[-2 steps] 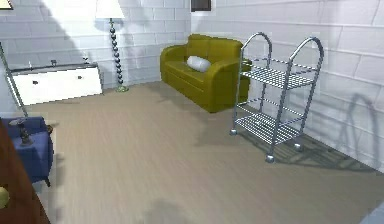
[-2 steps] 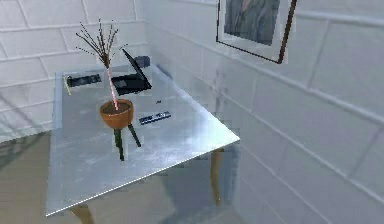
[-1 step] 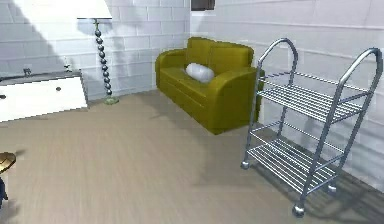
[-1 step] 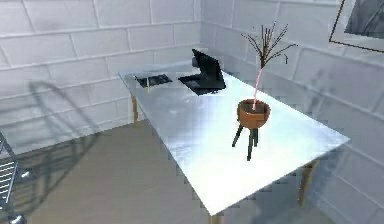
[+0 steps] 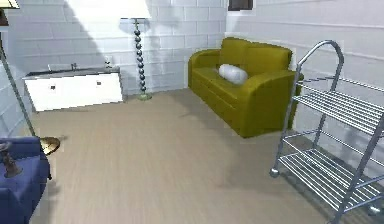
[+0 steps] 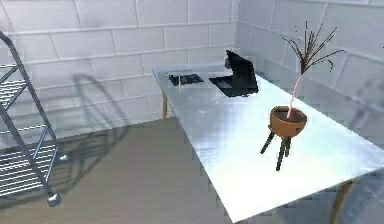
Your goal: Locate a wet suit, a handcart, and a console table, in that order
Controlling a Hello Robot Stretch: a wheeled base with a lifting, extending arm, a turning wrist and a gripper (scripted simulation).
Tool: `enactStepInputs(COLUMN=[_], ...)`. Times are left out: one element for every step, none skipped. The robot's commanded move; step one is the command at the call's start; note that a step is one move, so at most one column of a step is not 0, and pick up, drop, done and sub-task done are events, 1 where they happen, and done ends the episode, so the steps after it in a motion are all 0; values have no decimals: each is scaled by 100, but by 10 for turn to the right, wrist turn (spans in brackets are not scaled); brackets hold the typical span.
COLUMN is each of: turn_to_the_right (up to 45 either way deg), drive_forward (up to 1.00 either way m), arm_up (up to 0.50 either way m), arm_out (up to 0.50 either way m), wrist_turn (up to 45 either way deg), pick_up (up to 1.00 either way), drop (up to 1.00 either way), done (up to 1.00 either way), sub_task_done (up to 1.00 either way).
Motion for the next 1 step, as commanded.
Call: enactStepInputs(turn_to_the_right=[0], drive_forward=[45], arm_up=[0], arm_out=[0], wrist_turn=[0], pick_up=[0], drop=[0], done=[0], sub_task_done=[0])
